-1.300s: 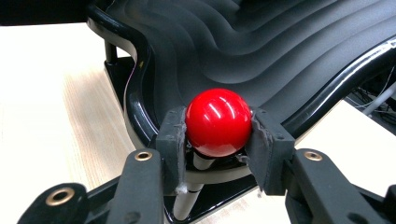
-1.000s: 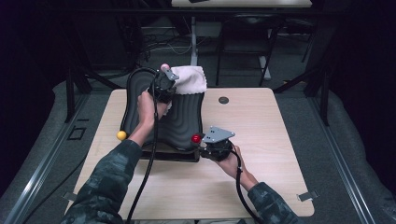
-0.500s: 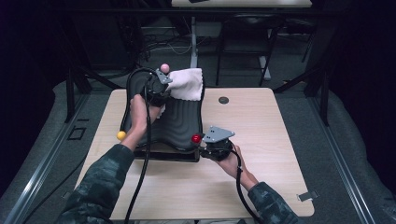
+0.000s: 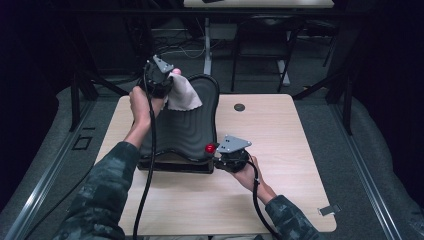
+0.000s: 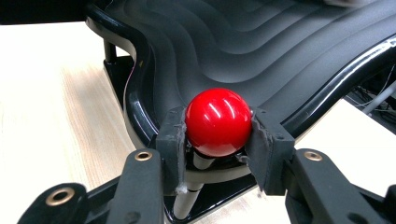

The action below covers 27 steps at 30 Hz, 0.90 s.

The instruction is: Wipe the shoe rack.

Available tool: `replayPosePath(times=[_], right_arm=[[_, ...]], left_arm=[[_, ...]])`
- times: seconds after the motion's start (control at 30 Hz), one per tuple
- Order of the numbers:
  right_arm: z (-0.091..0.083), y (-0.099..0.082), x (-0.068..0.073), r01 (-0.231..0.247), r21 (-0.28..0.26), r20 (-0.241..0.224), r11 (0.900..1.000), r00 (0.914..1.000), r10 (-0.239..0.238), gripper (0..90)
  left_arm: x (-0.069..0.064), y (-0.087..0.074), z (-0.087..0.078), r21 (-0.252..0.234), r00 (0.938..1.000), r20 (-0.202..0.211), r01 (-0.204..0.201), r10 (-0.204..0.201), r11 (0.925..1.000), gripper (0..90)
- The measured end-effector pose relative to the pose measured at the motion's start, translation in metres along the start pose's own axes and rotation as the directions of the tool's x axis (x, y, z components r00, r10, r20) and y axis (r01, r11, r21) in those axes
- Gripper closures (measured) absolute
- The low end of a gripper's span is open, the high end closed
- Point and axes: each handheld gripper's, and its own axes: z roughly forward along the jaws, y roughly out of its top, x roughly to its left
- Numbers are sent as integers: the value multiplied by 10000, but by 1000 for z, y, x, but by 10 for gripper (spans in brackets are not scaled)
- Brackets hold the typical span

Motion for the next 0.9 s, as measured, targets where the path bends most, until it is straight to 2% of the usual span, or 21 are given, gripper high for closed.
replayPosePath(times=[0.2,0.3,0.47,0.5,0.6,0.8,0.9], right_arm=[[0,0,0,29,-15,0,10000,10000,-29,601],[0,-1,-1,47,-20,-13,10000,10000,-47,600],[0,-1,-1,2,-91,-84,10000,10000,-3,600],[-1,0,0,29,69,-12,10000,10000,-29,600],[-1,0,0,52,94,5,9999,10000,-52,600],[0,0,0,45,-32,-15,10000,10000,-45,600],[0,0,0,53,-10,-27,10000,10000,-53,601]], left_arm=[[2,22,18,19,9994,-273,218,-217,9998,799],[-2,28,27,63,9990,-443,85,-82,9999,794],[-4,32,32,100,9974,-717,-7,14,9999,800],[-2,31,33,133,9971,-756,12,-2,9999,806],[4,27,35,381,9960,-884,161,-126,9991,812],[20,11,38,849,9924,-1163,507,-406,9951,812],[30,3,36,825,9890,-1209,955,-852,9920,811]])
